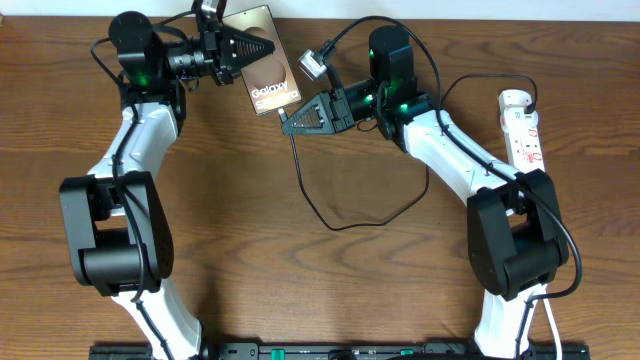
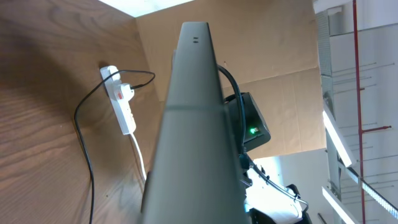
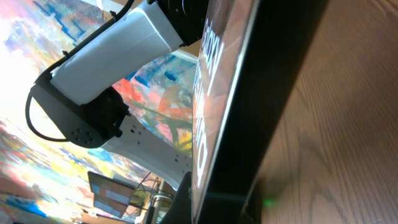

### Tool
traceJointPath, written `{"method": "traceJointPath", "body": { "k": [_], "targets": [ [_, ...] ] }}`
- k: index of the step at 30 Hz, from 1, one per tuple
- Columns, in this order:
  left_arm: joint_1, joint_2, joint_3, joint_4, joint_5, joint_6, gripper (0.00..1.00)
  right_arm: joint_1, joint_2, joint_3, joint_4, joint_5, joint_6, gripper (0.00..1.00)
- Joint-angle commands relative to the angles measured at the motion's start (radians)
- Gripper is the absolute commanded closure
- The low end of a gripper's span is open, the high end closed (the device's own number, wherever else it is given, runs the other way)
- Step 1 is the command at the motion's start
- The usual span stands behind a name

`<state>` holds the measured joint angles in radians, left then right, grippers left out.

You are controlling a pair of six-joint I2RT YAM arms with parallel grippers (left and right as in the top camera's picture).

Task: Plug charger to phone and switch on socket
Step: 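Push the connector into the phone's bottom port with the right gripper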

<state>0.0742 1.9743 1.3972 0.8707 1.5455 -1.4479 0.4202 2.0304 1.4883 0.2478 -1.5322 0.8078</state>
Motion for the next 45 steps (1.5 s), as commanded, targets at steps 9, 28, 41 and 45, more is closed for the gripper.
{"method": "traceJointPath", "body": {
  "k": [9,28,41,45],
  "targets": [
    [-0.010,-0.037,0.012,0.011,0.014,-0.016,0.93,-0.007,0.001,0.004,0.003,0.031,0.000,0.99],
    [-0.010,-0.037,0.012,0.011,0.026,0.060,0.93,-0.007,0.001,0.004,0.003,0.063,0.031,0.99],
    [-0.010,-0.037,0.012,0.011,0.026,0.059,0.93,-0.033,0.001,0.004,0.003,0.063,0.053,0.99],
    [-0.010,-0.037,0.012,0.011,0.026,0.063,0.93,-0.039,0.001,0.004,0.004,0.092,0.076,0.99]
  ]
}}
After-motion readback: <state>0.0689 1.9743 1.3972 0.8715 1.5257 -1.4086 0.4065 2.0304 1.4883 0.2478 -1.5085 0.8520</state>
